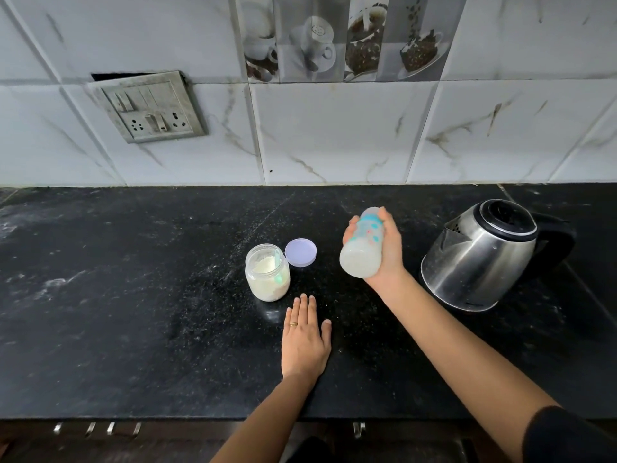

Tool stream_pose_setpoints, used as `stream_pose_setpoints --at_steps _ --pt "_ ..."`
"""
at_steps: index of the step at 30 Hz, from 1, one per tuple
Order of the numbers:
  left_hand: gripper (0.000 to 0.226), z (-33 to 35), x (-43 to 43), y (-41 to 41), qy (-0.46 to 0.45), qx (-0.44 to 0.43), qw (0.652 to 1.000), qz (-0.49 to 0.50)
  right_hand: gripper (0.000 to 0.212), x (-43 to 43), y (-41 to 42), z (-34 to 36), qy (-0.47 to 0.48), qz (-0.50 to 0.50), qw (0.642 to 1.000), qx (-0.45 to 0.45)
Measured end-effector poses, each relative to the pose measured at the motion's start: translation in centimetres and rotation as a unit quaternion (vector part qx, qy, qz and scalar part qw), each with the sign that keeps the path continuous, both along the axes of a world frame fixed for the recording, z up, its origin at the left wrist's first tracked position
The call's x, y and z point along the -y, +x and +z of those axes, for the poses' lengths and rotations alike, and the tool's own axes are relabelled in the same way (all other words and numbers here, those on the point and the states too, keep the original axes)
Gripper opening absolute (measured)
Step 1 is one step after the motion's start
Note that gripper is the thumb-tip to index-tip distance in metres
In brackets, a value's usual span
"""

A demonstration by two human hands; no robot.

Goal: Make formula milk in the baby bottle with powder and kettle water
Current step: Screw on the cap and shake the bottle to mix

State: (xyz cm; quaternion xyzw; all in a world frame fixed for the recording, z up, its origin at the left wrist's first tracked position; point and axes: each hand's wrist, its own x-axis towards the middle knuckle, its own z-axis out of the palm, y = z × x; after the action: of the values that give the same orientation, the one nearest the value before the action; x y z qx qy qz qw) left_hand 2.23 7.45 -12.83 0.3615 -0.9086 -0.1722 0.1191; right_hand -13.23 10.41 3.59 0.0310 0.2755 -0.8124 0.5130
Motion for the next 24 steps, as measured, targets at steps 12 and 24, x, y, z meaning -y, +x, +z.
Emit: stream_pose_setpoints --at_steps 12,24 --pt "0.072 0.1 -0.1 0.1 0.009 -0.009 1.0 0.0 0.027 -0.6 0.7 0.4 -0.007 0.019 1.0 -0.017" --pt "0.073 0.2 -0.1 0.0 0.005 0.0 1.0 -0.001 0.043 -1.2 1.2 0.0 -0.029 0.075 0.996 -0.05"
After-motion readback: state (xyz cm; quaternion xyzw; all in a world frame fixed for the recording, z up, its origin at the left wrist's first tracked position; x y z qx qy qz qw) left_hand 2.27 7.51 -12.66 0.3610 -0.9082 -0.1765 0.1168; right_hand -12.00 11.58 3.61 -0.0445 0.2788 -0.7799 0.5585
